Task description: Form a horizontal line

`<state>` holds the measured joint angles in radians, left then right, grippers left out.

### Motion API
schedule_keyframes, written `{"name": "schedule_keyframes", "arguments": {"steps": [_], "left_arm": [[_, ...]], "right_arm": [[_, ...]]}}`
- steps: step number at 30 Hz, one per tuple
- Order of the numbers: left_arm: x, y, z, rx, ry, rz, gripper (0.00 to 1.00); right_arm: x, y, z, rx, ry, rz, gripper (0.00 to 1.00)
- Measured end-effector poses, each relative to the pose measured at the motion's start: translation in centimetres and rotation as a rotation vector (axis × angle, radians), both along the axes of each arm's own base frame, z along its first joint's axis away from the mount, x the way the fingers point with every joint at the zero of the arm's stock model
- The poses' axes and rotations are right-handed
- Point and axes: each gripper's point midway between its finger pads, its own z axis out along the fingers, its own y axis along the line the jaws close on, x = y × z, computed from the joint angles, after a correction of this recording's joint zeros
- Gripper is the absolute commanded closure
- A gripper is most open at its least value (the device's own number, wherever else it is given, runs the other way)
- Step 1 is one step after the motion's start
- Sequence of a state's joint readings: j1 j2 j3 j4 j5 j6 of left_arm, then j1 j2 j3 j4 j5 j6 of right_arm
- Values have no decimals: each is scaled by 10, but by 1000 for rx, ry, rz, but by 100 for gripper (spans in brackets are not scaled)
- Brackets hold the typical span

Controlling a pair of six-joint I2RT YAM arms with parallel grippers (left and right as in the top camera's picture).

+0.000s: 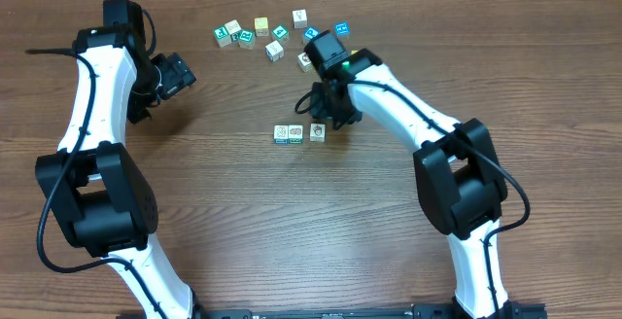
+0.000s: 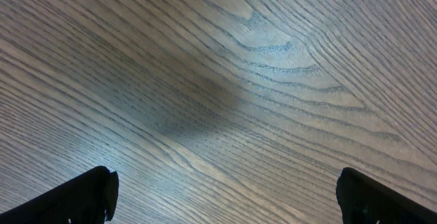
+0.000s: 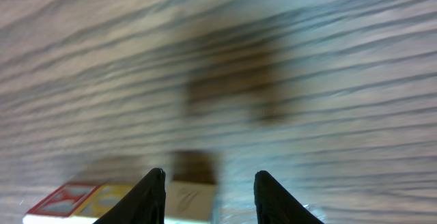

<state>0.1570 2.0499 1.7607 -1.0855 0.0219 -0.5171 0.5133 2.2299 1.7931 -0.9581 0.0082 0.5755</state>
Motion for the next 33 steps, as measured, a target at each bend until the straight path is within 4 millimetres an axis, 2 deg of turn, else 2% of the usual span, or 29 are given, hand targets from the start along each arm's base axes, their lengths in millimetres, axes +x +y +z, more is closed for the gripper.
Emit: {"name": "schedule_keyframes", "arguments": {"steps": [5,7,11,33], "left_arm": [[0,0,0,0,0,0,0],[0,0,0,0,0,0,0],[0,0,0,0,0,0,0],[0,0,0,0,0,0,1]], "right_arm": [[-2,-22,-3,-28,43,-37,68],[-7,-27,-4,-45,66,-37,80],[-20,-32,-6,-72,116,-31,96],[-28,-24,-6,-78,126,-14,96]]}}
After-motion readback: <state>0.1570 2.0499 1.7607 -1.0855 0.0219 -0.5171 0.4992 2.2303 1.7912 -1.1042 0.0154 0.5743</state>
